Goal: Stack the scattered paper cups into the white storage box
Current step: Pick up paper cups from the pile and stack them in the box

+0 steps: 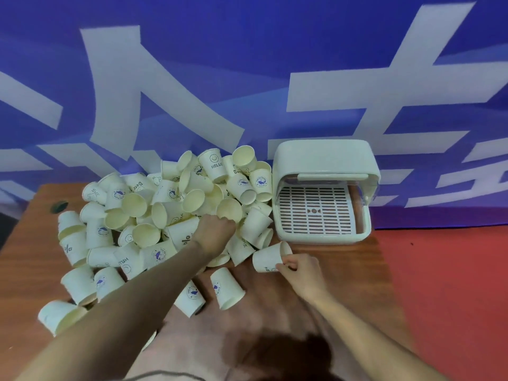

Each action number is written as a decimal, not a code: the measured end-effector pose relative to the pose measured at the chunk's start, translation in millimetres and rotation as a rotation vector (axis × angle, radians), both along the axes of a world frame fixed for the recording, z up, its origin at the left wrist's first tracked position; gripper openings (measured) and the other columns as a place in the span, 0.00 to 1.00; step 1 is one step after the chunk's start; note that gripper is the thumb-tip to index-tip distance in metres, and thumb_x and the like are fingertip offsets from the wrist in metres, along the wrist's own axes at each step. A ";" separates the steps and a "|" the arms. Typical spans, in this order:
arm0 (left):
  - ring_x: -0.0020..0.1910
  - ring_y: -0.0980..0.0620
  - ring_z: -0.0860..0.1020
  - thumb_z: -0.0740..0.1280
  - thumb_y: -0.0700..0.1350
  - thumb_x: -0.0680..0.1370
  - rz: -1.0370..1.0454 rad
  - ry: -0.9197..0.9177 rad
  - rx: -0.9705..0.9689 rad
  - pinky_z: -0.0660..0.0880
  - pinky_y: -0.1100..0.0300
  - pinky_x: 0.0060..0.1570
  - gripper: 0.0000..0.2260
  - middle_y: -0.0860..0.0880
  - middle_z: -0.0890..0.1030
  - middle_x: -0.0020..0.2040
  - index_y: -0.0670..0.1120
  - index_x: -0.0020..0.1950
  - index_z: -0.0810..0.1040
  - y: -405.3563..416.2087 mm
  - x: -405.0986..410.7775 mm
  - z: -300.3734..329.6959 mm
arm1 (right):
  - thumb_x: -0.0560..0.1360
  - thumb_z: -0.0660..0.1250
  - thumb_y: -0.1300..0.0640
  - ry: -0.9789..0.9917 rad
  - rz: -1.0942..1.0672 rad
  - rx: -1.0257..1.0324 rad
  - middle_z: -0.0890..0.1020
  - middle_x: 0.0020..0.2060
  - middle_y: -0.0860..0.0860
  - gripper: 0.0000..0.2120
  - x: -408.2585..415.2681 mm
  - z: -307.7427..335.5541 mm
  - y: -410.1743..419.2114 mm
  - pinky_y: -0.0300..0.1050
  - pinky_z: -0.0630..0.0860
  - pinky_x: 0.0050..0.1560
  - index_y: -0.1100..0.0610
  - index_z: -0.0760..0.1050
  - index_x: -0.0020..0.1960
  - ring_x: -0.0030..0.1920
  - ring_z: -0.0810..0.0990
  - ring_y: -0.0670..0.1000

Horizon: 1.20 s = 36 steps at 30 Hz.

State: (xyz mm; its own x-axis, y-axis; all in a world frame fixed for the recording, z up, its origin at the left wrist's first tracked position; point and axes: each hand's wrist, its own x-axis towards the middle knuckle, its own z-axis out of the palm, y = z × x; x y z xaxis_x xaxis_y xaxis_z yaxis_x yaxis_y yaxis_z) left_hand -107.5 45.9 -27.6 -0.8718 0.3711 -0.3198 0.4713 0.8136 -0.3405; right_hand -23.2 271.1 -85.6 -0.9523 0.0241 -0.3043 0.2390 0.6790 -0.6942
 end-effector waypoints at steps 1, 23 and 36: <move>0.30 0.48 0.76 0.69 0.34 0.69 0.054 0.048 0.065 0.61 0.60 0.27 0.12 0.50 0.78 0.34 0.48 0.37 0.69 2.4 6.8 1.4 | 0.72 0.72 0.50 0.037 0.024 -0.002 0.70 0.23 0.42 0.19 0.2 6.7 8.4 0.42 0.69 0.34 0.43 0.69 0.26 0.30 0.71 0.41; 0.38 0.41 0.81 0.61 0.54 0.81 0.248 0.217 0.599 0.65 0.57 0.33 0.14 0.46 0.83 0.39 0.48 0.46 0.82 134.2 2.8 -7.5 | 0.80 0.59 0.48 0.340 0.271 0.619 0.81 0.42 0.49 0.12 -82.5 65.4 101.9 0.44 0.67 0.37 0.50 0.80 0.49 0.46 0.81 0.53; 0.43 0.41 0.80 0.56 0.52 0.82 0.193 -0.049 0.428 0.66 0.57 0.37 0.16 0.44 0.83 0.45 0.46 0.48 0.80 149.7 -39.4 -68.9 | 0.69 0.75 0.54 0.393 0.271 0.643 0.76 0.26 0.49 0.08 -108.1 21.9 129.4 0.43 0.67 0.23 0.51 0.79 0.32 0.25 0.78 0.54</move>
